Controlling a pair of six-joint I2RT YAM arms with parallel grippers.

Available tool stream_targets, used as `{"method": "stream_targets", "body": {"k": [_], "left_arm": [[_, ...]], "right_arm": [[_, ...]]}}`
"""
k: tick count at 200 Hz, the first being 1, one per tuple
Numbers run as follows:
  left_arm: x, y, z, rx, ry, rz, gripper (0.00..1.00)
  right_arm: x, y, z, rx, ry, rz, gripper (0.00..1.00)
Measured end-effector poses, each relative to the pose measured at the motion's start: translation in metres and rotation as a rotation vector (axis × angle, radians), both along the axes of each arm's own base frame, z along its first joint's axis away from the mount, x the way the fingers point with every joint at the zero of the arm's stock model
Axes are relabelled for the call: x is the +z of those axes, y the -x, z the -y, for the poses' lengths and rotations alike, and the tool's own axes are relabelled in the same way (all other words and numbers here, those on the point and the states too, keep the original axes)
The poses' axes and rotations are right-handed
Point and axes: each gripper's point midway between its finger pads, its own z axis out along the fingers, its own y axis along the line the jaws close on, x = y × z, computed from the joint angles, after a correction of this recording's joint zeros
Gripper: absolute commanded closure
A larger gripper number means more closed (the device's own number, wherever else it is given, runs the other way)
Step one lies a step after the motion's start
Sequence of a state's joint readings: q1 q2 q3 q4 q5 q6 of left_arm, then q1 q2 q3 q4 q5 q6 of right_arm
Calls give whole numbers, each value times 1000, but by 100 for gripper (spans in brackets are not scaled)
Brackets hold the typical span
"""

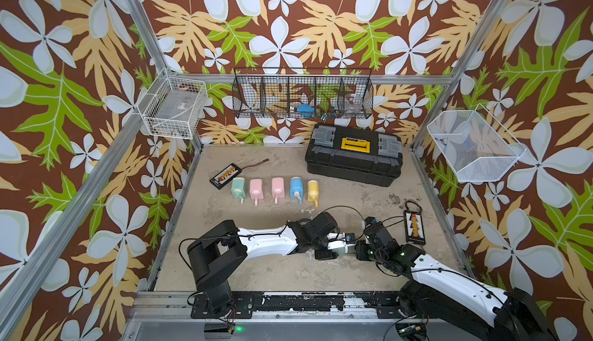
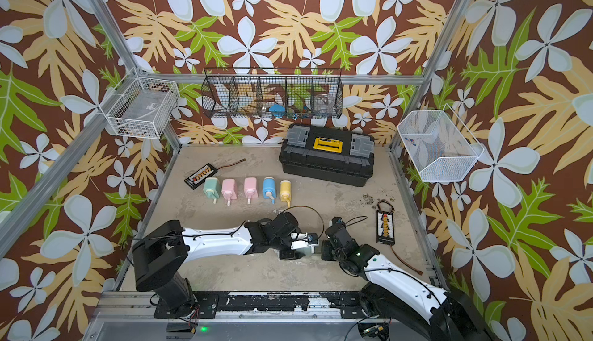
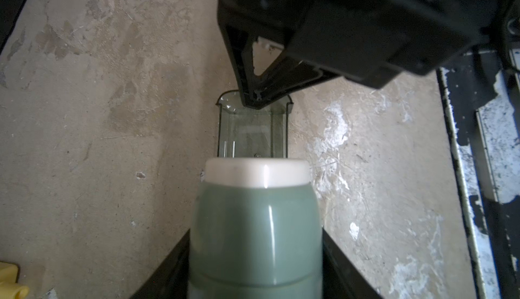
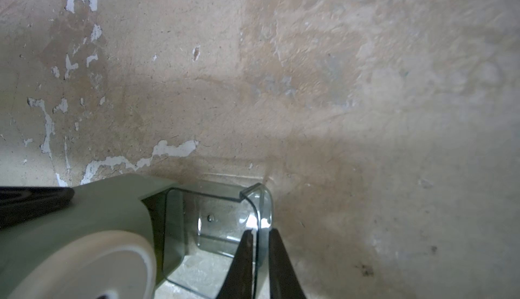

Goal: Put the tray back into the pencil sharpener
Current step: Close the container of the pencil sharpener.

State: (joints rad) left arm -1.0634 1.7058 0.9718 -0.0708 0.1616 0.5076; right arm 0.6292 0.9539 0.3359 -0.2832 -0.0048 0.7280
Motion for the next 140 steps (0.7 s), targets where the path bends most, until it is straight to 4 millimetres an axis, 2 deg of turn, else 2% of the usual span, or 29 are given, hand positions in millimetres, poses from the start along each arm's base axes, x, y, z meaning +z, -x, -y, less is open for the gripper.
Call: {"method": "stream_targets", "body": {"k": [88, 140], "left_arm": [[-1, -4, 3, 20, -5, 0, 47], [-1, -5, 4, 17, -3, 3, 47]], "right_arm": [[-1, 1, -9, 35, -29, -13, 88], [7, 2, -27, 79, -141, 9, 84]]}}
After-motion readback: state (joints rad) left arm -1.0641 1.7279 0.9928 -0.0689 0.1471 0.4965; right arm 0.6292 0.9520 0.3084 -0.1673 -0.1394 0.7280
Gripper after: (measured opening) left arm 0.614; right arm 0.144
